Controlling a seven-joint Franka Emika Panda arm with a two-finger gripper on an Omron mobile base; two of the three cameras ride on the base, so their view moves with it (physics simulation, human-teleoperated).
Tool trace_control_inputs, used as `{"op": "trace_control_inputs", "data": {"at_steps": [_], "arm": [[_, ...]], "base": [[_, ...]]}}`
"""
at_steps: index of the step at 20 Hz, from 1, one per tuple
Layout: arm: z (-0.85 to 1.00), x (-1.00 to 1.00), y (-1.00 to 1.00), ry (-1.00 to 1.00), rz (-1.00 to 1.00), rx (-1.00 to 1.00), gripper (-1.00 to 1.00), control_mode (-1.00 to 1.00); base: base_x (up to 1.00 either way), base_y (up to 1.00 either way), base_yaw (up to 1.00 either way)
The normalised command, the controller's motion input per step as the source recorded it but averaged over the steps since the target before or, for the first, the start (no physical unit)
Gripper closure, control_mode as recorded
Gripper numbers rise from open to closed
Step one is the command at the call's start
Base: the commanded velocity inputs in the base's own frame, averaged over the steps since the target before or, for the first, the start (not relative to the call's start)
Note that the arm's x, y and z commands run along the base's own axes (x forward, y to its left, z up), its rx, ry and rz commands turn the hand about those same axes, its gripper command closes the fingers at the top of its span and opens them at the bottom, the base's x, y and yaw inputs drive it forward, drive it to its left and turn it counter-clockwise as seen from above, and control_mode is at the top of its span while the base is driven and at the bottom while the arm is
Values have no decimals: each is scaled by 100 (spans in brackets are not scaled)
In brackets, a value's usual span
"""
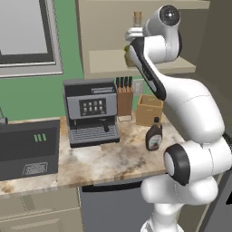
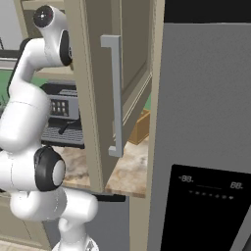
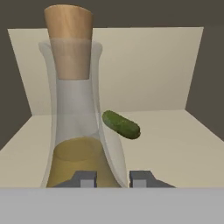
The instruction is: Pick the syrup bottle and oil and vinegar bottle from the counter and place them in the cabinet.
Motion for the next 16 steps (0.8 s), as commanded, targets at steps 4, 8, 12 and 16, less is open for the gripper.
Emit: {"op": "trace_control_inputs", "data": {"at_steps": [4,8,12,16], "arm": [[0,39,0,-2,0,0,100,-100],[0,25,0,-5,0,0,100,-100],[-1,6,0,-6,0,0,100,-100],[-27,0,3,-4,0,-1,100,-100]], "base": [[0,0,0],[0,0,0],[0,0,0],[0,0,0]]}}
